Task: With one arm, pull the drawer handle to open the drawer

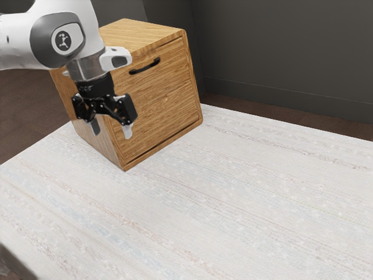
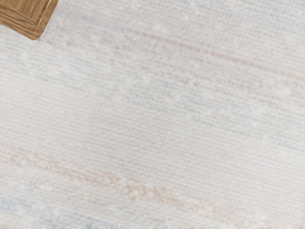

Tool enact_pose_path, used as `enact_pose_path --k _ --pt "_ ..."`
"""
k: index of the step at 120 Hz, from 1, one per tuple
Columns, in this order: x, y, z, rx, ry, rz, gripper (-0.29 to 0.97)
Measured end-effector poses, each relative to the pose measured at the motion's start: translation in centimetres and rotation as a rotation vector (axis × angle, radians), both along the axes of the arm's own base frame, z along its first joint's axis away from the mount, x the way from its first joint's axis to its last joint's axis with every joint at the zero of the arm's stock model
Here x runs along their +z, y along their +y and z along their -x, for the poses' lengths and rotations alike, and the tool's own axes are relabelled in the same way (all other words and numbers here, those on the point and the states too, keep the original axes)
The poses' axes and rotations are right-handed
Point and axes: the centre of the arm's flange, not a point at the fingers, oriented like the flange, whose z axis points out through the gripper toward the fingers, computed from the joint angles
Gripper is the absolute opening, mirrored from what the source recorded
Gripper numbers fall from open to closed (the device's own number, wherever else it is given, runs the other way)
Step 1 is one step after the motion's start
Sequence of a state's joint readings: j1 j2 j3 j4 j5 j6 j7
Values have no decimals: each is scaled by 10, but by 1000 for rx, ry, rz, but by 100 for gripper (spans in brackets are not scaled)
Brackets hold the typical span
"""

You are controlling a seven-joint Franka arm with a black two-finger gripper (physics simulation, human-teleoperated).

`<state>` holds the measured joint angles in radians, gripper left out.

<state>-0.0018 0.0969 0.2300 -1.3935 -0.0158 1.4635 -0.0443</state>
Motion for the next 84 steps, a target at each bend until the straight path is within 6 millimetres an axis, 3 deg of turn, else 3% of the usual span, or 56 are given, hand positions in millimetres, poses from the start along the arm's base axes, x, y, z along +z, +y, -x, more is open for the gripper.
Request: enact_pose_path --k 11,23,32,41,48,56,63,73,84 --pt "-1 -11 -2 -11 9 2 68" --pt "2 -7 1 3 8 5 68" --pt "81 -16 36 -9 -142 -3 68" --pt "103 -19 45 -9 -202 -25 68" --pt "98 -19 32 -12 -218 -67 68" --pt "65 -22 -5 -31 -212 -94 68" --pt "43 -52 -34 -95 -228 -107 68" --pt "41 -101 -53 -185 -299 -117 68" --pt "50 -120 -60 -222 -374 -128 68"
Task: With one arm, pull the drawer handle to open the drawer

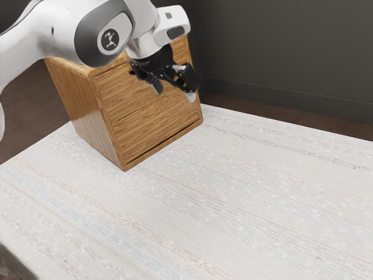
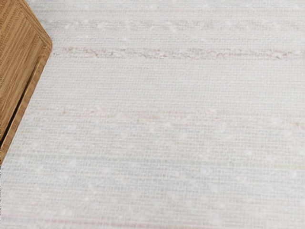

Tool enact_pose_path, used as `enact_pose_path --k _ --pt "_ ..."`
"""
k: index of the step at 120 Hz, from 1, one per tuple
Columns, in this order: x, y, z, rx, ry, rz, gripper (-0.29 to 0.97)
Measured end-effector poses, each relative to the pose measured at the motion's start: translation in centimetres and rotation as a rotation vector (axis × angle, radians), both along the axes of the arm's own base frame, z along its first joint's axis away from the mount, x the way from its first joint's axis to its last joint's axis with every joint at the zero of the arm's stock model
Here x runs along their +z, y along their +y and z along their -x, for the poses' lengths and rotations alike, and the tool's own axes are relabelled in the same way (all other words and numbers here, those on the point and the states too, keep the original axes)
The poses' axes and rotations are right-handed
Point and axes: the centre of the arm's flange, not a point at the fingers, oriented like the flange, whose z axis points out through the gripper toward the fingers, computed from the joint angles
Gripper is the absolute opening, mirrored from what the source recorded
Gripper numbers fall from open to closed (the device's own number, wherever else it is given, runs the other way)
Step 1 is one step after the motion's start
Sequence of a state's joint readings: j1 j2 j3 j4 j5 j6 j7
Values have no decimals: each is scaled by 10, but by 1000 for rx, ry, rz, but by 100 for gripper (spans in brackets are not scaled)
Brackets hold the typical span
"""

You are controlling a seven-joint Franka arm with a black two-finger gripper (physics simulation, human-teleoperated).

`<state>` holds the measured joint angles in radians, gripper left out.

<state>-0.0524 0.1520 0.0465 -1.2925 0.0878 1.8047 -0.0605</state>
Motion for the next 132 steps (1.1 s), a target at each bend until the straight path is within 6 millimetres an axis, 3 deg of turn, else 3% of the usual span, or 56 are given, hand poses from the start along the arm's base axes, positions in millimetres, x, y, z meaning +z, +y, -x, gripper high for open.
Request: enact_pose_path --k 15,40,91,115,132 --pt "18 -1 -22 -9 -98 -17 68" --pt "0 -5 -52 -64 -114 -154 68" --pt "-20 24 -66 -113 -69 -354 68" --pt "-26 60 -72 -94 -75 -392 68" --pt "-21 68 -73 -100 -97 -407 68"
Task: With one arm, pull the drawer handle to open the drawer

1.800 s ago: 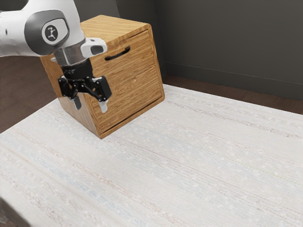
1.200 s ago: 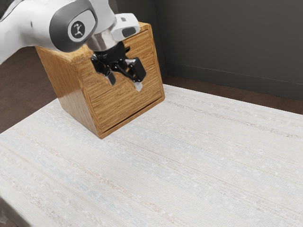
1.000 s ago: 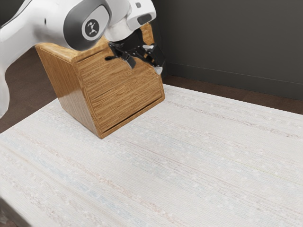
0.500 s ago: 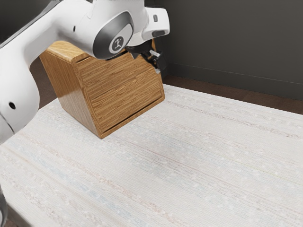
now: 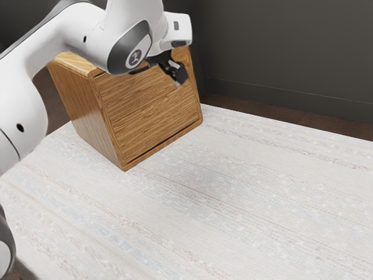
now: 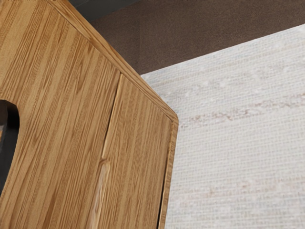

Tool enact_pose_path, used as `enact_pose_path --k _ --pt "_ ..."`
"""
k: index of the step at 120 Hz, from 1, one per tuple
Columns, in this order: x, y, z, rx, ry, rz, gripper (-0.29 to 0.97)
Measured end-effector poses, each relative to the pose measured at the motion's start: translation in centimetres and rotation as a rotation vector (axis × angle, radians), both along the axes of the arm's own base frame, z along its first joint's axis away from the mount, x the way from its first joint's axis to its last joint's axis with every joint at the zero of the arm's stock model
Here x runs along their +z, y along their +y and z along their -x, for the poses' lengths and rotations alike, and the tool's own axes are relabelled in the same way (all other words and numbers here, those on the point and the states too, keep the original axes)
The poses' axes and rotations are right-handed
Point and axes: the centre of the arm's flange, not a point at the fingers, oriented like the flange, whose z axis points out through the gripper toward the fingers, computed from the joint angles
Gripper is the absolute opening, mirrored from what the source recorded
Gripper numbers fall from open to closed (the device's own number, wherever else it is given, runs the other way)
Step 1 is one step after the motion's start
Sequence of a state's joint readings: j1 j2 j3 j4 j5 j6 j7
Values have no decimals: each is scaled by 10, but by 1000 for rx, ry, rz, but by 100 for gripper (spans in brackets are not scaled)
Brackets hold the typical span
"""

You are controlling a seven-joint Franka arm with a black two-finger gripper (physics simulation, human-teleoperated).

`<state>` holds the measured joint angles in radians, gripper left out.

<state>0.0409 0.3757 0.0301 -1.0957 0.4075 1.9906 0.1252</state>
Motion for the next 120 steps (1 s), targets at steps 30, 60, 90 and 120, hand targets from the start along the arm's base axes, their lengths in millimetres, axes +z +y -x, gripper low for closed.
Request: enact_pose_path --k 30,60,90,120 --pt "3 15 -3 -11 -33 -17 68" --pt "-4 42 -6 -4 -55 -39 68" --pt "0 42 -8 -22 -78 -48 68" --pt "-2 42 -9 -29 -78 -55 68"
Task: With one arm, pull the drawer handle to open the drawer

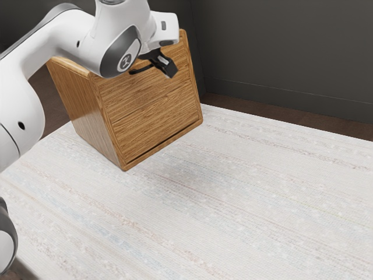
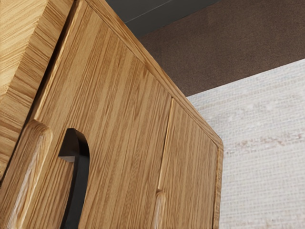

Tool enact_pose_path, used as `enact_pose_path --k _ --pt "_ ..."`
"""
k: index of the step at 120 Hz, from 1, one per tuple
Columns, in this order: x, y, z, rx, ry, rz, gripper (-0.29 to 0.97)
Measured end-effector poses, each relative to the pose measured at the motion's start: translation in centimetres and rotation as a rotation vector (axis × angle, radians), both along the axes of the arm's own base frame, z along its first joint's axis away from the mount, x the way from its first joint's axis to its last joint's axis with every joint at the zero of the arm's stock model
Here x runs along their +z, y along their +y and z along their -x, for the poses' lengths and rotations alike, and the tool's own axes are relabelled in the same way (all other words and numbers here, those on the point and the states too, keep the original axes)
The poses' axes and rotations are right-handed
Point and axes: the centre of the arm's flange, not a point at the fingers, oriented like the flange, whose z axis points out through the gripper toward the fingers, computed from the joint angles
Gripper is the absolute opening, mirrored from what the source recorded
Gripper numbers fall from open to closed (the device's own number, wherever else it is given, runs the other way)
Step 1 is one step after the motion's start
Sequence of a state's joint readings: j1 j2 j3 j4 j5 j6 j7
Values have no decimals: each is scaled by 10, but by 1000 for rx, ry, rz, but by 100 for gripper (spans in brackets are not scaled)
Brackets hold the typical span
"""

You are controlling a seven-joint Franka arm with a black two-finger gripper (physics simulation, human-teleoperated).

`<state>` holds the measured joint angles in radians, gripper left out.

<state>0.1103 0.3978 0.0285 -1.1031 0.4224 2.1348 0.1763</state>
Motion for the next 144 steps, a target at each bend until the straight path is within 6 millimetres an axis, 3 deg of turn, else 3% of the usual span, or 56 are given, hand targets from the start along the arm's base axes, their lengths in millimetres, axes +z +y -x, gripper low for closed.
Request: enact_pose_path --k 82,144 --pt "-20 25 -5 29 34 -48 68" --pt "-30 28 -4 37 54 -41 68"
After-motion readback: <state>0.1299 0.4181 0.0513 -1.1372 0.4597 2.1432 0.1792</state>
